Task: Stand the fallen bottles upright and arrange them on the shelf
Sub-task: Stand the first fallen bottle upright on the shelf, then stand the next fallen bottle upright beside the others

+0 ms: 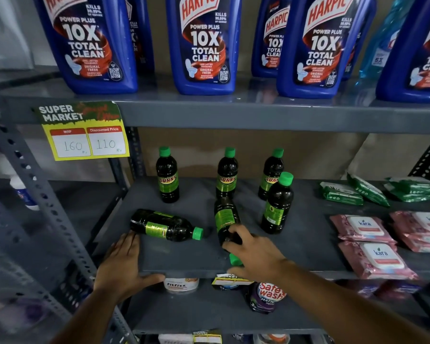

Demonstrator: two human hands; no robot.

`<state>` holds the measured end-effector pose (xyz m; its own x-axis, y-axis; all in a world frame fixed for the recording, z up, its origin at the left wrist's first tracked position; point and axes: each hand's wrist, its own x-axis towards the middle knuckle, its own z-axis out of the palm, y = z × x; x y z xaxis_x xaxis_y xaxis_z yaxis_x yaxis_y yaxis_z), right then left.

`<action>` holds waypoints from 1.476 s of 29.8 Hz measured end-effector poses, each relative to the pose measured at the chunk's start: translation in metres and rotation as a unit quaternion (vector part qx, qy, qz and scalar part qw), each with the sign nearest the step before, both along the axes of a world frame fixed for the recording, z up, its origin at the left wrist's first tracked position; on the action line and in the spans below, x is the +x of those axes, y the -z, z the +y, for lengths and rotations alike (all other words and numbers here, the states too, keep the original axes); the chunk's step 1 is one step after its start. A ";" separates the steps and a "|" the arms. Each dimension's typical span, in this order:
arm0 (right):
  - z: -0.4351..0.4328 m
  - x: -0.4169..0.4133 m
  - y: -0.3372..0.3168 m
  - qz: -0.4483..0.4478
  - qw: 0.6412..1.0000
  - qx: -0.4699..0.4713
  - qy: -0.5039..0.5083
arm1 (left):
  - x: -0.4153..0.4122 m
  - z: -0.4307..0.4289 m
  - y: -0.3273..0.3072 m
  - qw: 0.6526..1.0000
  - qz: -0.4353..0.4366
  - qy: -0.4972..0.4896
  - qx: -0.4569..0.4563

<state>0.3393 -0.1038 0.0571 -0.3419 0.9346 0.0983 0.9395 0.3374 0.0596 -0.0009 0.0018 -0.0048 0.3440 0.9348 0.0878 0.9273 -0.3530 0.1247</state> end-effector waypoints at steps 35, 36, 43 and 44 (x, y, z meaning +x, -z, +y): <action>0.052 0.104 -0.003 0.533 0.755 0.150 0.351 | -0.002 0.003 0.006 1.000 0.001 0.011 0.007; 0.053 0.105 -0.002 0.548 0.751 0.136 0.343 | -0.002 0.003 0.006 1.000 0.002 0.010 0.007; 0.051 0.096 0.006 0.546 0.742 0.146 0.361 | -0.001 0.002 0.005 1.000 -0.007 0.008 0.001; 0.049 0.097 0.008 0.542 0.742 0.138 0.370 | -0.001 0.003 0.004 1.000 -0.007 0.008 -0.001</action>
